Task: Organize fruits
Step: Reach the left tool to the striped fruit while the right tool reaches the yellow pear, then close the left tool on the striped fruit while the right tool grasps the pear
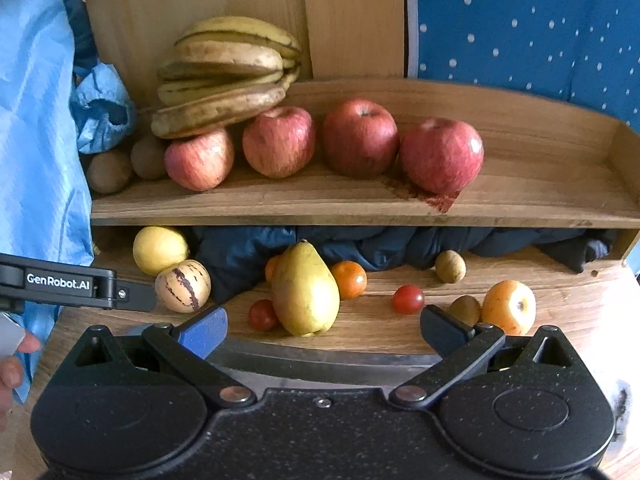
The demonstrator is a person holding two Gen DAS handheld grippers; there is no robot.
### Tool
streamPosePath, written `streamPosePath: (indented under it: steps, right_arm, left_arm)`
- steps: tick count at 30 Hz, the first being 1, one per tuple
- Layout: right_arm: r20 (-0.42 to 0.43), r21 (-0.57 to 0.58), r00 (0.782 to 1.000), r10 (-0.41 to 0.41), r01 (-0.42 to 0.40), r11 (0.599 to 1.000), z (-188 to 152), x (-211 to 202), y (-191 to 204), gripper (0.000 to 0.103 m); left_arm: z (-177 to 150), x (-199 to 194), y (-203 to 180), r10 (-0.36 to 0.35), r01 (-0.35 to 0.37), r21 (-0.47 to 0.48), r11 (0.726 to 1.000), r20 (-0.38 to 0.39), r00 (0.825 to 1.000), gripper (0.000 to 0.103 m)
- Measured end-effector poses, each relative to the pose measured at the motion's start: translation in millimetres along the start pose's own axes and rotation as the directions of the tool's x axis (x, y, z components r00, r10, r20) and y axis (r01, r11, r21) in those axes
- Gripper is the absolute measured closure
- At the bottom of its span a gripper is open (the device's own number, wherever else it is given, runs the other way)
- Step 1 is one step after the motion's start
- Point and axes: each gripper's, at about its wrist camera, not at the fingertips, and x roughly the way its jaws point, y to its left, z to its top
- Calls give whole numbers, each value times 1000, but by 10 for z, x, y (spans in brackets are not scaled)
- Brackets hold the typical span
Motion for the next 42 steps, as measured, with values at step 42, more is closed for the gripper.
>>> streamPosePath:
  steps: [42]
  right_arm:
    - [-94,112,993,74,-63,992,130,774,-5,42]
  left_arm:
    - [220,442,115,-161,158,-50,986,-58,985,26]
